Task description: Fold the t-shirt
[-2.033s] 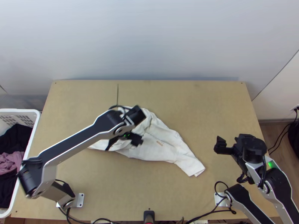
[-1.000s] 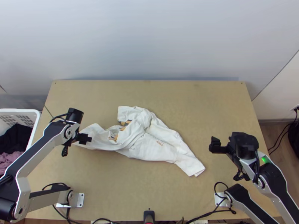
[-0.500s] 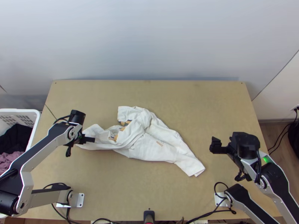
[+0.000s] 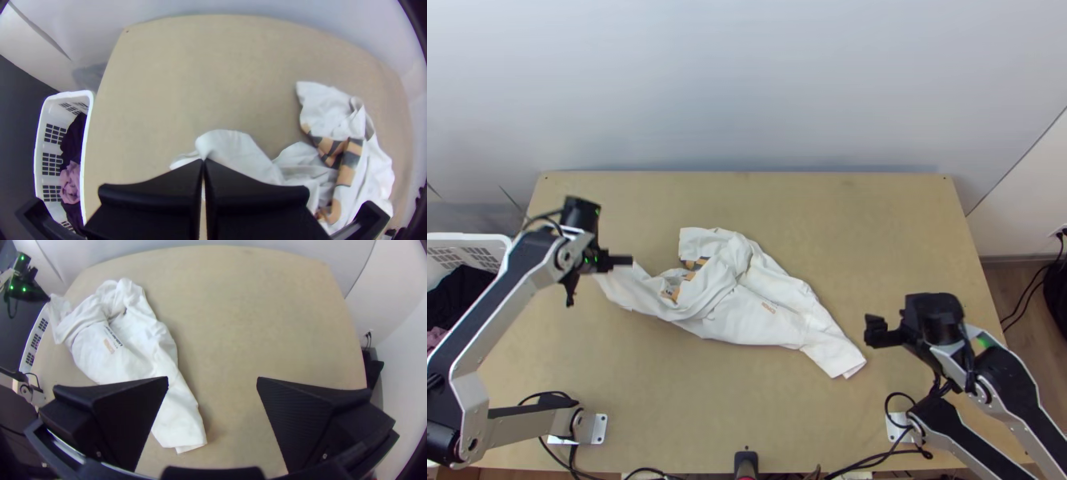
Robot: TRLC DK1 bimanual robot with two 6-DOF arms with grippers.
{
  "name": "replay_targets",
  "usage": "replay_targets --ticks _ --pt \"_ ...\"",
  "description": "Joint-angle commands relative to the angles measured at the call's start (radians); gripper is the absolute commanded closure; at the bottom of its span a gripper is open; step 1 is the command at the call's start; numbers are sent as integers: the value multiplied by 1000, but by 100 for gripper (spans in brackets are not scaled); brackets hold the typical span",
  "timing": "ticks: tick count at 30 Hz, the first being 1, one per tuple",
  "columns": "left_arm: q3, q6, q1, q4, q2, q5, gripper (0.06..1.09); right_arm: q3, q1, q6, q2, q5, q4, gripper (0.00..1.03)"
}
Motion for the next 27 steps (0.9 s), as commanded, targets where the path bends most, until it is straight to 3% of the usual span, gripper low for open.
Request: replay_targets --ticks 1,10,16,27 --pt "244 -91 -8 -99 46 38 105 -57 74 18 27 -66 -7 13" --pt "442 -193 -23 -134 123 87 105 -84 198 53 99 -183 36 13" --pt "502 -220 -58 -140 172 87 105 -92 247 33 182 -194 49 13" --pt "559 -236 -64 -135 253 87 105 -177 324 -17 272 -194 208 13"
